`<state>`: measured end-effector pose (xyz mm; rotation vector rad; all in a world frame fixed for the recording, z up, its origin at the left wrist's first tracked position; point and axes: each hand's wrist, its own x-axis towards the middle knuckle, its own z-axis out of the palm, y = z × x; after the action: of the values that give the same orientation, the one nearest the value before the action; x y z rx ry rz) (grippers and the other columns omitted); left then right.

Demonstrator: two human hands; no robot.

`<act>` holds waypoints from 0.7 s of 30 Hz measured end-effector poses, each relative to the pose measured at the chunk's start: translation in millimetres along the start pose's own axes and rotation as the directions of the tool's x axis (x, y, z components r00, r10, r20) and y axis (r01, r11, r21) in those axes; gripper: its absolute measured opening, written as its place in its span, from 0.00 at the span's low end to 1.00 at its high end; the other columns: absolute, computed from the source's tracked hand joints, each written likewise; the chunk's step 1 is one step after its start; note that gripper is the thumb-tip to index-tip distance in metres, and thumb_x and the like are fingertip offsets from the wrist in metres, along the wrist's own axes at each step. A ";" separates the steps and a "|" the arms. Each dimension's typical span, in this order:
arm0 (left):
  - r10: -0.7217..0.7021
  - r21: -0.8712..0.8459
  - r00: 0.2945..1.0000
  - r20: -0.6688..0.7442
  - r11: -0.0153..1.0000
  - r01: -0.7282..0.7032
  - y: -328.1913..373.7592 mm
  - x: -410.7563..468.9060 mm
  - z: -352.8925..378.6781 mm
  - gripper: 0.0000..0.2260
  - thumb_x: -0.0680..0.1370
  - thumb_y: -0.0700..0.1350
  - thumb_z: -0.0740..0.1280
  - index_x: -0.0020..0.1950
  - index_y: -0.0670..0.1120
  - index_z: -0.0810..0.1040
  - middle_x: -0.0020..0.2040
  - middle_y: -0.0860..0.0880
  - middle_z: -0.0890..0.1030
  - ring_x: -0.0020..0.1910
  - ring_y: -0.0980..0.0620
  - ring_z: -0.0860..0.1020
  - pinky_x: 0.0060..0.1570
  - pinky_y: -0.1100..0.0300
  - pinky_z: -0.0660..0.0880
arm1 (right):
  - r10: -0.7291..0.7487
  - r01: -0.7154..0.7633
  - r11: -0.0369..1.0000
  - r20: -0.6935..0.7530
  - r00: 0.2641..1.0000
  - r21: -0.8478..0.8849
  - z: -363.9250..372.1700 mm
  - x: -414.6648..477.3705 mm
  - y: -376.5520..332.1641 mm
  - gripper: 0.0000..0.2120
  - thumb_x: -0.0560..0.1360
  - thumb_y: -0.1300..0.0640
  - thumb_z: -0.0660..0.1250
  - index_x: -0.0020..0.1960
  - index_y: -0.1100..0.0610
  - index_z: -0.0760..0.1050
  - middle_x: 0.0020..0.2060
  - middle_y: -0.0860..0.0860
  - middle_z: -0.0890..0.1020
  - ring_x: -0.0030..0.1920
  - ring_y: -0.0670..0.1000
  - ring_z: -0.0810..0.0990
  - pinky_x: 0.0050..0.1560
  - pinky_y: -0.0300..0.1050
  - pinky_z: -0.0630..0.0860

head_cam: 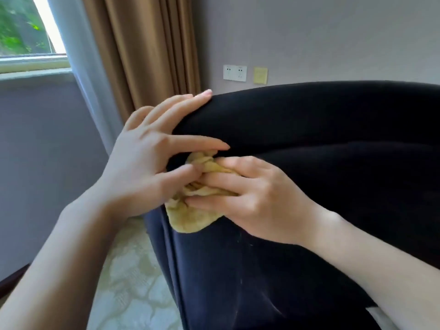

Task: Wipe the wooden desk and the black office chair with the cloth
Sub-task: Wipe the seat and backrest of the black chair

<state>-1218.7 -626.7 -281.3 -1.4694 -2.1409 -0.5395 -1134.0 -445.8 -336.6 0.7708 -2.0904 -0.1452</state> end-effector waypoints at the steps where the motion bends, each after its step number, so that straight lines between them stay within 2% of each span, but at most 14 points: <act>1: -0.028 -0.014 1.000 0.000 1.000 0.028 6.6 -0.4 0.9 0.17 0.70 0.56 0.58 0.57 0.65 0.76 0.75 0.55 0.62 0.74 0.55 0.59 0.66 0.59 0.52 | 0.031 -0.031 0.999 -0.026 0.999 -0.010 -4.8 -9.5 2.1 0.11 0.79 0.61 0.64 0.55 0.51 0.82 0.55 0.50 0.82 0.56 0.55 0.80 0.59 0.49 0.75; 5: -0.157 -0.085 0.986 -0.062 0.985 0.152 31.3 2.0 3.3 0.14 0.65 0.59 0.60 0.49 0.66 0.77 0.72 0.58 0.65 0.68 0.62 0.60 0.68 0.63 0.50 | 0.147 -0.156 0.985 -0.116 0.982 -0.079 -23.7 -56.8 11.7 0.13 0.79 0.63 0.62 0.57 0.53 0.82 0.57 0.51 0.81 0.57 0.56 0.79 0.59 0.49 0.75; 7: -0.194 -0.110 0.978 -0.077 0.977 0.185 38.3 5.0 0.3 0.11 0.64 0.59 0.61 0.44 0.67 0.79 0.68 0.60 0.67 0.68 0.58 0.62 0.72 0.51 0.52 | 0.191 -0.207 0.970 -0.128 0.973 -0.130 -34.8 -81.6 17.3 0.15 0.75 0.66 0.66 0.58 0.53 0.81 0.58 0.53 0.81 0.57 0.56 0.76 0.58 0.51 0.75; 9: -0.206 -0.120 0.974 -0.093 0.973 0.195 43.0 5.4 -2.9 0.10 0.64 0.58 0.62 0.42 0.66 0.79 0.65 0.59 0.68 0.68 0.50 0.64 0.69 0.41 0.56 | 0.233 -0.254 0.954 -0.135 0.963 -0.161 -46.7 -103.6 25.9 0.17 0.73 0.66 0.68 0.60 0.54 0.79 0.59 0.54 0.80 0.57 0.58 0.75 0.57 0.54 0.75; 12: -0.218 -0.117 0.966 -0.137 0.972 0.203 47.0 -1.4 -3.8 0.08 0.65 0.57 0.63 0.43 0.65 0.77 0.66 0.57 0.68 0.68 0.48 0.65 0.70 0.43 0.56 | 0.301 -0.327 0.930 -0.162 0.940 -0.171 -58.5 -121.6 36.4 0.20 0.73 0.66 0.69 0.63 0.53 0.76 0.59 0.56 0.79 0.57 0.58 0.73 0.56 0.57 0.75; 15: -0.202 -0.009 0.970 -0.137 0.979 0.203 46.0 -9.1 1.5 0.11 0.67 0.52 0.65 0.48 0.60 0.80 0.71 0.54 0.67 0.71 0.47 0.62 0.70 0.48 0.52 | 0.406 -0.442 0.887 -0.231 0.884 -0.135 -53.4 -117.0 30.1 0.18 0.74 0.65 0.67 0.63 0.55 0.77 0.58 0.57 0.79 0.57 0.58 0.71 0.57 0.56 0.74; 18: -0.155 0.131 0.982 -0.110 0.977 0.169 42.4 -23.7 10.7 0.17 0.72 0.49 0.63 0.60 0.54 0.78 0.77 0.48 0.59 0.76 0.44 0.53 0.72 0.41 0.47 | 0.484 -0.521 0.853 -0.309 0.819 -0.046 -35.5 -87.5 6.5 0.13 0.76 0.57 0.68 0.59 0.55 0.80 0.56 0.56 0.80 0.58 0.59 0.71 0.60 0.56 0.71; 21: -0.132 0.195 0.980 -0.149 0.968 0.160 42.6 -52.5 28.8 0.21 0.77 0.48 0.58 0.70 0.52 0.72 0.78 0.47 0.56 0.77 0.43 0.49 0.72 0.36 0.45 | 0.463 -0.490 0.872 -0.313 0.829 -0.009 -15.4 -57.8 -16.6 0.12 0.76 0.53 0.68 0.58 0.53 0.80 0.57 0.54 0.80 0.60 0.58 0.71 0.64 0.53 0.68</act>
<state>-1167.6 -634.8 -333.5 -1.1378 -2.1377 -0.4389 -1089.9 -423.4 -374.0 0.1777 -1.9000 0.1485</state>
